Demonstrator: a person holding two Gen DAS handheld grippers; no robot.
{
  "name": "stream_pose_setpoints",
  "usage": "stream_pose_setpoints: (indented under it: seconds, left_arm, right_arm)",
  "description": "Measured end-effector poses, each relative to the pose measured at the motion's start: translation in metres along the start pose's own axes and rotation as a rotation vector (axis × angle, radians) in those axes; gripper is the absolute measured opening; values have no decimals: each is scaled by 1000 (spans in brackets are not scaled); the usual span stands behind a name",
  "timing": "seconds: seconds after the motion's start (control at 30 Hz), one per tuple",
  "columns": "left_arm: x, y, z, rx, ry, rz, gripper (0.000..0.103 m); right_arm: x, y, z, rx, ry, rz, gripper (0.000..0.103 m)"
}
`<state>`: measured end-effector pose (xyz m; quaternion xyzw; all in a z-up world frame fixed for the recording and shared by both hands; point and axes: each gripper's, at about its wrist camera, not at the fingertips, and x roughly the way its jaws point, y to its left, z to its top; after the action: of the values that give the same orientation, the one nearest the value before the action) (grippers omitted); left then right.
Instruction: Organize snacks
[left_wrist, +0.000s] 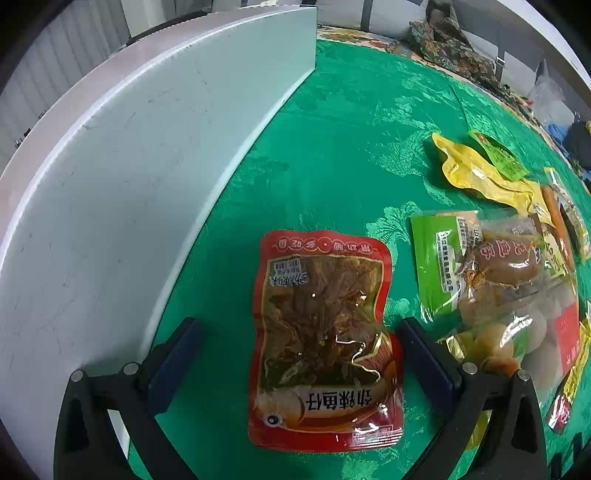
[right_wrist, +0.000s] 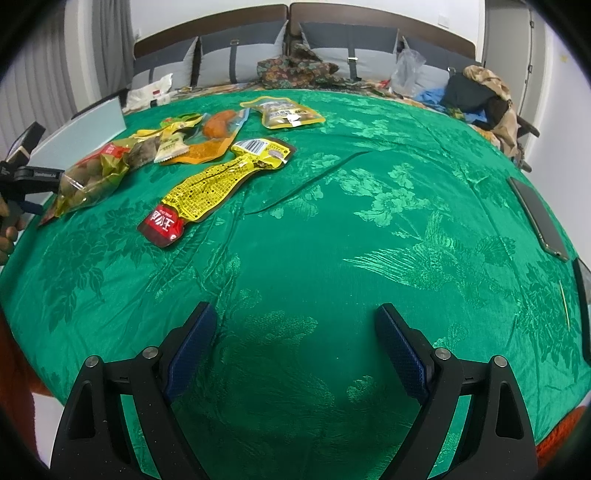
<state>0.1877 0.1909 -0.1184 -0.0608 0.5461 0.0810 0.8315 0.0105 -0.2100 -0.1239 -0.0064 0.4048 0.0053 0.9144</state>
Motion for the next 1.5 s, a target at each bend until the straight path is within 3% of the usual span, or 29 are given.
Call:
stream_pose_setpoints:
  seconds: [0.13, 0.2, 0.27, 0.37, 0.43, 0.57, 0.7, 0.73, 0.77, 0.83, 0.97, 1.07, 1.17, 1.2, 1.23, 1.27, 1.3, 1.33, 1.37, 1.43, 1.5]
  left_arm:
    - [5, -1, 10, 47, 44, -18, 100]
    - [-4, -5, 6, 88, -6, -39, 69]
    - [-13, -13, -2, 158, -32, -13, 46]
    - [-24, -17, -22, 220, -67, -8, 31]
    - [-33, -12, -30, 204, -102, -34, 30]
    - [-45, 7, -44, 128, -151, -115, 29]
    - [-47, 17, -51, 130, -164, -198, 31]
    - [-46, 18, -52, 142, -160, -210, 36]
    - [-46, 17, -54, 154, -155, -218, 46]
    - [-44, 13, -58, 174, -144, -195, 49]
    - [-43, 14, -56, 182, -163, -149, 84]
    - [-36, 13, -45, 189, -167, -98, 89]
    - [-18, 10, -36, 216, -83, -83, 95]
    - [-12, 9, -36, 224, -61, -80, 96]
    - [-13, 9, -36, 226, -66, -95, 98]
    - [-13, 9, -38, 233, -65, -103, 98]
    - [-13, 9, -39, 235, -68, -110, 98]
    - [-16, 9, -40, 239, -80, -120, 84]
    - [-21, 9, -42, 254, -110, -128, 58]
    - [-28, 0, -44, 311, -127, -124, 41]
    - [-30, -6, -47, 341, -146, -105, 37]
  right_arm:
    - [-1, -1, -2, 0, 3, 1, 91]
    - [-1, -1, -2, -3, 5, 3, 91]
    - [-1, -1, -1, -5, 10, 8, 91]
    - [-1, -3, 2, -19, 42, 29, 91]
    - [-3, -11, 4, 16, 62, 52, 89]
    - [-10, -32, 15, 229, 85, 148, 89]
    - [16, -15, 60, 319, 139, 234, 88]
    - [24, -9, 71, 333, 151, 236, 88]
    - [35, -1, 84, 345, 168, 228, 88]
    - [63, 22, 112, 332, 221, 169, 89]
    - [101, 67, 130, 172, 330, 0, 89]
    - [105, 76, 126, 104, 306, -56, 91]
    - [100, 70, 120, 92, 284, -57, 87]
    - [98, 68, 119, 83, 289, -49, 85]
    - [96, 67, 119, 75, 293, -45, 77]
    - [92, 63, 119, 75, 289, -46, 65]
    - [90, 58, 118, 83, 296, -42, 61]
    - [88, 53, 117, 85, 300, -40, 49]
    - [86, 46, 117, 96, 308, -18, 48]
    - [88, 32, 124, 150, 322, 49, 47]
    - [82, 8, 123, 284, 330, 141, 47]
